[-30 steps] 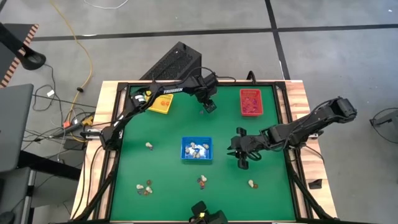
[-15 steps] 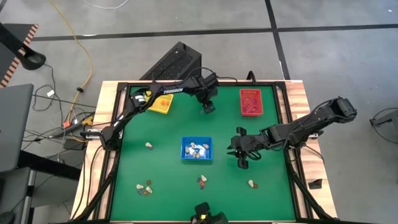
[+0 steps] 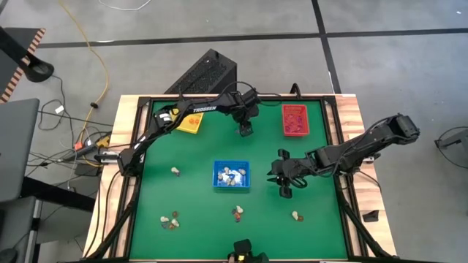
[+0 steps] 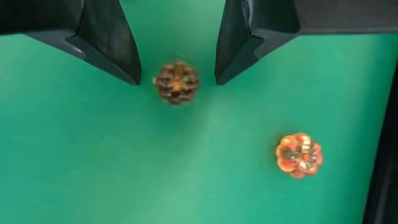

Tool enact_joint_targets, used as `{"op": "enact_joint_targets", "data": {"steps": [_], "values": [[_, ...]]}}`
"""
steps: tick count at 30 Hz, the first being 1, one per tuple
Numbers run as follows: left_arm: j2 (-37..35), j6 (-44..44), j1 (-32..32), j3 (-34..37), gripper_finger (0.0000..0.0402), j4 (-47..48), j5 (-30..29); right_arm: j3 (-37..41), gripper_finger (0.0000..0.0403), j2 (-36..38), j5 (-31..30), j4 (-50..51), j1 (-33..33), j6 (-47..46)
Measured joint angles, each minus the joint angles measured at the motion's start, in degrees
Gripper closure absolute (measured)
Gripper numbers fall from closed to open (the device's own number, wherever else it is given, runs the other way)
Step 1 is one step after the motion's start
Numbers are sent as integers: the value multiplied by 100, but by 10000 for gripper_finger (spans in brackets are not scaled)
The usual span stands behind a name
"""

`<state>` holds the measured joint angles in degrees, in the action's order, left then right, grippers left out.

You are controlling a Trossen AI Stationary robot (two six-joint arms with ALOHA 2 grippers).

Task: Sort Halloween decoration
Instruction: Put the orange pumpkin toy into the yellow bin

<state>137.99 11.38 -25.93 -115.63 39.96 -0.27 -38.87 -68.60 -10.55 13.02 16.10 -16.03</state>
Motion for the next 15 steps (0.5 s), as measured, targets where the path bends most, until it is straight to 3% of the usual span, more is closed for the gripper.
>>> {"op": "enact_joint_targets", "data": {"steps": [11,15], "values": [[0,-62,7,0,206,-154,-4,0,269,0,-2,-2,0,-38],[0,29,2,0,226,-161,-2,0,269,0,-2,-4,0,-44]]}}
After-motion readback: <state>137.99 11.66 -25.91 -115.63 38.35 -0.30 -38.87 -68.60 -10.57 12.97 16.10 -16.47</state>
